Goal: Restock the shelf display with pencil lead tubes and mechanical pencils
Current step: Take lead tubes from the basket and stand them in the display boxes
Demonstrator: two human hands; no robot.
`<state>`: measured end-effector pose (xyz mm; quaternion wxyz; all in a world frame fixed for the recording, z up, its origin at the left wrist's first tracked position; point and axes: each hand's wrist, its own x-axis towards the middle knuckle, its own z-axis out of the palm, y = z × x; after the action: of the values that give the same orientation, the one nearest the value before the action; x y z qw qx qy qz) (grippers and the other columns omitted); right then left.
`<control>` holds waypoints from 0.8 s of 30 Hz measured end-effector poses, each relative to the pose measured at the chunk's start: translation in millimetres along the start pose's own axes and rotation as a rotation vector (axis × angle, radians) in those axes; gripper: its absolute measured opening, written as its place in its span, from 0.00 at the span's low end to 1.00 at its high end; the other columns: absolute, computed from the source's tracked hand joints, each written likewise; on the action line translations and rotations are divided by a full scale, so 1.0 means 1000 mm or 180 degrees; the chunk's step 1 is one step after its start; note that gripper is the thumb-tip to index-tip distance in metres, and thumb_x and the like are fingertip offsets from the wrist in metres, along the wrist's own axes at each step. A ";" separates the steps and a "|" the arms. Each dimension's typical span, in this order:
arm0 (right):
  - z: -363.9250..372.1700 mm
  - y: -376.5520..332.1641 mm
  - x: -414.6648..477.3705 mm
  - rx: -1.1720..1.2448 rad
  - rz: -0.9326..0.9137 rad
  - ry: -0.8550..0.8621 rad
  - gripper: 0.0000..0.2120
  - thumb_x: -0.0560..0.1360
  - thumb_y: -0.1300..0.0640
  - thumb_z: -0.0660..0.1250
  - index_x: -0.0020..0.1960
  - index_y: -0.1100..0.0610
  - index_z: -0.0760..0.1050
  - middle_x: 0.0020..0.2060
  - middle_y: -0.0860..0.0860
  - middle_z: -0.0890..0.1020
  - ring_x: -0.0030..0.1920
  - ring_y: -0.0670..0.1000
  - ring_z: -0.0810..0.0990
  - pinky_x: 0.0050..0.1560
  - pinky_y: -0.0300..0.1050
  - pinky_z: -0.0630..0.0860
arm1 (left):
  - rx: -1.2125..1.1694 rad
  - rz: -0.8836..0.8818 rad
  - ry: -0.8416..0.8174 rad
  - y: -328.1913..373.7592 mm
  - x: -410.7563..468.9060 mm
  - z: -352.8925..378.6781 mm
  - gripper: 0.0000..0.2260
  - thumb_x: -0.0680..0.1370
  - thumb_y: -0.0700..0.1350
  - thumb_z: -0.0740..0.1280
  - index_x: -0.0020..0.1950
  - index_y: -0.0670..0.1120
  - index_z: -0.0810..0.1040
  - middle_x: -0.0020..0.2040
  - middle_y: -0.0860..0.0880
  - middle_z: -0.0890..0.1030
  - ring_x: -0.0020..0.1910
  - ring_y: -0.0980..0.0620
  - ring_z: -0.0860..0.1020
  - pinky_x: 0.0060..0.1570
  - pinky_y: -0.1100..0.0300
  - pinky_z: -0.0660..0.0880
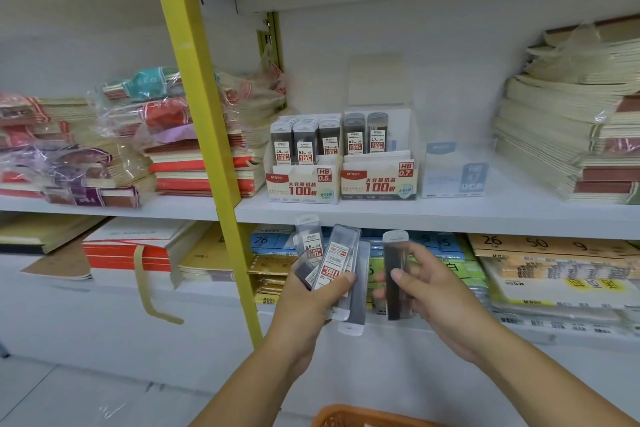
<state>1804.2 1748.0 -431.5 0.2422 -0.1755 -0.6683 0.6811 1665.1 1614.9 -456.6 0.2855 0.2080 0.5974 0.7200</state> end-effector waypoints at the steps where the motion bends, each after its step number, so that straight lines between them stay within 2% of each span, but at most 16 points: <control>1: 0.001 -0.001 0.000 -0.0002 0.0004 -0.0013 0.15 0.81 0.61 0.61 0.59 0.42 0.75 0.45 0.47 0.85 0.45 0.54 0.85 0.46 0.52 0.80 | 0.0004 0.0014 0.0004 0.000 0.000 0.000 0.27 0.70 0.45 0.79 0.64 0.57 0.74 0.51 0.55 0.86 0.55 0.51 0.84 0.55 0.49 0.82; 4: 0.004 -0.003 -0.002 -0.0154 -0.0066 -0.0048 0.14 0.79 0.58 0.65 0.61 0.42 0.73 0.36 0.46 0.79 0.33 0.46 0.77 0.33 0.39 0.73 | 0.0020 0.0065 -0.0014 0.002 -0.001 0.000 0.27 0.70 0.45 0.79 0.65 0.57 0.74 0.52 0.55 0.86 0.53 0.52 0.84 0.54 0.51 0.82; 7: 0.005 -0.005 -0.002 -0.0011 -0.0074 -0.0003 0.11 0.81 0.57 0.63 0.58 0.44 0.76 0.32 0.50 0.71 0.29 0.47 0.69 0.32 0.41 0.66 | 0.0044 0.0100 0.0011 0.004 -0.003 0.000 0.27 0.68 0.47 0.79 0.63 0.58 0.74 0.50 0.57 0.86 0.53 0.53 0.84 0.55 0.50 0.82; 10: 0.006 -0.009 -0.001 0.0281 0.0068 0.0008 0.14 0.82 0.57 0.58 0.55 0.42 0.80 0.31 0.51 0.72 0.29 0.50 0.70 0.34 0.43 0.66 | 0.0080 0.0141 0.0017 0.007 -0.005 0.000 0.31 0.63 0.50 0.80 0.64 0.57 0.74 0.51 0.55 0.86 0.55 0.50 0.84 0.58 0.47 0.81; 12: 0.007 -0.011 -0.001 0.0568 0.0161 -0.0044 0.18 0.81 0.60 0.56 0.57 0.46 0.81 0.30 0.53 0.72 0.29 0.50 0.70 0.31 0.42 0.69 | 0.0085 0.0187 0.0031 0.007 -0.005 -0.001 0.28 0.66 0.48 0.79 0.63 0.57 0.75 0.50 0.56 0.86 0.55 0.50 0.84 0.59 0.47 0.80; 14: 0.007 -0.013 -0.002 0.0636 0.0169 -0.0096 0.19 0.80 0.63 0.55 0.59 0.48 0.81 0.31 0.55 0.74 0.30 0.51 0.73 0.34 0.44 0.72 | 0.0065 0.0208 0.0063 0.008 -0.004 -0.001 0.25 0.69 0.45 0.79 0.63 0.56 0.75 0.50 0.56 0.86 0.55 0.50 0.84 0.60 0.46 0.80; 17: 0.008 -0.013 -0.004 0.0598 0.0111 -0.0049 0.18 0.80 0.65 0.58 0.60 0.48 0.80 0.39 0.54 0.81 0.41 0.52 0.81 0.46 0.48 0.78 | 0.0064 0.0229 0.0074 0.011 -0.005 0.000 0.25 0.69 0.46 0.79 0.63 0.57 0.75 0.50 0.56 0.86 0.55 0.52 0.84 0.60 0.46 0.79; 19: 0.009 -0.013 -0.005 0.0669 0.0045 -0.0094 0.17 0.80 0.66 0.60 0.61 0.49 0.79 0.43 0.52 0.83 0.45 0.50 0.83 0.47 0.47 0.79 | 0.0067 0.0237 0.0098 0.013 -0.006 0.001 0.27 0.66 0.49 0.79 0.62 0.58 0.75 0.51 0.57 0.86 0.56 0.52 0.83 0.61 0.45 0.79; 22: 0.008 -0.013 -0.004 0.0886 0.0070 -0.0124 0.16 0.80 0.64 0.59 0.61 0.52 0.80 0.46 0.55 0.83 0.47 0.52 0.83 0.46 0.48 0.80 | 0.0051 0.0239 0.0163 0.016 -0.006 0.001 0.32 0.60 0.54 0.79 0.63 0.58 0.75 0.52 0.56 0.86 0.57 0.51 0.83 0.62 0.44 0.79; 24: 0.009 -0.013 -0.004 0.0915 0.0086 -0.0170 0.15 0.81 0.63 0.59 0.60 0.53 0.80 0.49 0.57 0.84 0.50 0.54 0.83 0.48 0.51 0.81 | 0.0057 0.0275 0.0181 0.017 -0.005 0.002 0.30 0.64 0.52 0.79 0.64 0.56 0.75 0.53 0.55 0.86 0.57 0.51 0.82 0.62 0.44 0.79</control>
<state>1803.4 1737.9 -418.6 0.2378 -0.1297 -0.5676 0.7774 1667.4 1610.7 -439.2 0.2353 0.2155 0.6021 0.7319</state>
